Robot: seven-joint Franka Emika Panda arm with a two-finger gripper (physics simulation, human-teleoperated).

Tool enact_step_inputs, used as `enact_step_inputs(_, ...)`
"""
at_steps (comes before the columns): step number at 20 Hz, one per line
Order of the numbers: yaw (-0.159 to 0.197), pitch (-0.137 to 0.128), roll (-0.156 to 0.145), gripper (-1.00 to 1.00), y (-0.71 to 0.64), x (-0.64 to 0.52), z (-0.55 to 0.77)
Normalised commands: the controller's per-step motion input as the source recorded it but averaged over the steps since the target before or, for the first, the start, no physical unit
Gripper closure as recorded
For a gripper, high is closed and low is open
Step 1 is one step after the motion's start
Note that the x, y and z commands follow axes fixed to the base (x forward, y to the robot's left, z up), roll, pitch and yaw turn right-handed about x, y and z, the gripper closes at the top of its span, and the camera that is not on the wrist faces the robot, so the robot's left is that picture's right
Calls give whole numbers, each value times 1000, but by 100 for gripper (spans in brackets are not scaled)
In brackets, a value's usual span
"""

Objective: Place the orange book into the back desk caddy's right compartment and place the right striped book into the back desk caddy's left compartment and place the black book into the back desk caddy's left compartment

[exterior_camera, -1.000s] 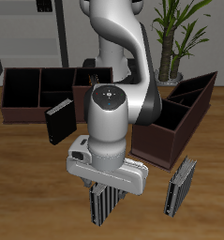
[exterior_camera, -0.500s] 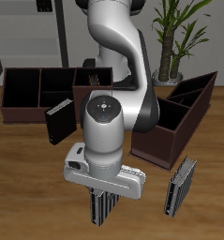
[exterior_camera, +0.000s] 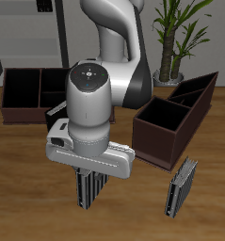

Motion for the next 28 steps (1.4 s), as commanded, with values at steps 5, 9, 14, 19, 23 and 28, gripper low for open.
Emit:
enact_step_inputs(5, 109, -110, -1, 100, -683, -603, 1241)
enact_step_inputs(9, 111, -64, 23, 100, -653, -517, 766)
enact_step_inputs(14, 97, -50, 70, 100, -711, -579, 663)
enact_step_inputs(19, 72, -62, 59, 100, -816, -665, 450)
enact_step_inputs(23, 42, -20, 14, 100, -634, -499, 101)
enact_step_inputs(28, 49, -45, 76, 100, -439, -591, 76)
